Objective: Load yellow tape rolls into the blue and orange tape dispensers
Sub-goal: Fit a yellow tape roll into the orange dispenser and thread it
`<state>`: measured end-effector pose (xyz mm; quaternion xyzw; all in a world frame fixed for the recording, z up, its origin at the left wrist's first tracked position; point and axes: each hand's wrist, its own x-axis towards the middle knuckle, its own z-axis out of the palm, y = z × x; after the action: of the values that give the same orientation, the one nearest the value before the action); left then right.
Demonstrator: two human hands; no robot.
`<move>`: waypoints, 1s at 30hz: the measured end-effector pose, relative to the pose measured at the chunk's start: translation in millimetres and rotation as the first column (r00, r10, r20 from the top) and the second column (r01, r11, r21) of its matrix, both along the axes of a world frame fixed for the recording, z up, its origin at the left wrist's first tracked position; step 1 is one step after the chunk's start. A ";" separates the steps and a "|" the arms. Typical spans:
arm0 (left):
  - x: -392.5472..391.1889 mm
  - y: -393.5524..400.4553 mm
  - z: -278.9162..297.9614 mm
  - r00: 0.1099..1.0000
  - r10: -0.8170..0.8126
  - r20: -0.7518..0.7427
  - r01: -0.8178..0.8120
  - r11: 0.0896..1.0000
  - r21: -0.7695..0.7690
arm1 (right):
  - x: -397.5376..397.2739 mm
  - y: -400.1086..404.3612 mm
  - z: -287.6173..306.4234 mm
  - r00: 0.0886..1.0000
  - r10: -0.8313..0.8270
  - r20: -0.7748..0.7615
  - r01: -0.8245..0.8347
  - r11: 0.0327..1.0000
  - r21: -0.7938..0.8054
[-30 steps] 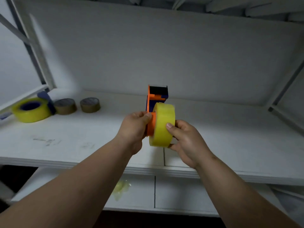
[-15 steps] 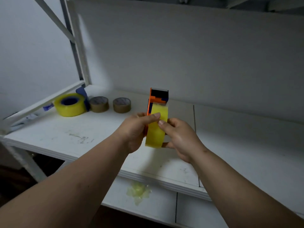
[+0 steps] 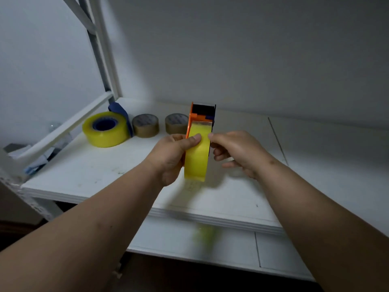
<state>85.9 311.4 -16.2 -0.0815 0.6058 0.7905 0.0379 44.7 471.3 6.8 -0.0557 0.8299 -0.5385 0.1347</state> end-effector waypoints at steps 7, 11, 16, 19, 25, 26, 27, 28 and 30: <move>1.8 -66.8 1.0 1.000 -0.009 0.015 0.009 1.000 -0.013 | 0.4 -75.5 -16.1 0.939 -0.193 -0.286 0.186 0.981 -0.050; -1.2 -87.0 1.8 1.000 0.013 -0.013 -0.013 1.000 -0.006 | -5.3 -99.7 -14.7 0.911 -0.226 -0.344 0.217 0.974 -0.065; -6.7 -105.3 1.9 0.999 0.032 -0.025 -0.032 0.999 0.003 | -19.9 -118.3 -15.3 0.879 -0.238 -0.414 0.226 0.971 -0.080; -11.8 -117.2 1.9 1.000 0.021 -0.020 -0.020 1.000 0.024 | -28.0 -129.5 -15.5 0.874 -0.226 -0.430 0.205 0.974 -0.097; -22.7 -138.4 -10.3 0.997 -0.018 -0.077 0.020 1.000 0.024 | -37.9 -146.3 -12.6 0.878 -0.210 -0.430 0.172 0.977 -0.127; -23.8 -140.5 -12.5 0.996 -0.034 -0.086 0.037 0.999 0.027 | -38.4 -149.5 -13.1 0.893 -0.229 -0.387 0.179 0.971 -0.161; -24.0 -142.1 -13.8 0.995 -0.041 -0.089 0.043 0.999 0.027 | -38.5 -153.1 -13.9 0.912 -0.250 -0.325 0.189 0.960 -0.209; -25.3 -144.9 -16.4 0.994 -0.049 -0.095 0.052 0.998 0.029 | -38.3 -156.8 -14.9 0.926 -0.270 -0.263 0.204 0.946 -0.252; -25.8 -151.1 -17.5 0.994 -0.055 -0.099 0.059 0.998 0.031 | -37.6 -163.9 -15.5 0.925 -0.309 -0.222 0.243 0.929 -0.280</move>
<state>60.2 160.3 -33.6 -0.0245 0.5954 0.8024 0.0320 7.1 307.4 -8.7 -0.0243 0.7662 -0.6391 -0.0620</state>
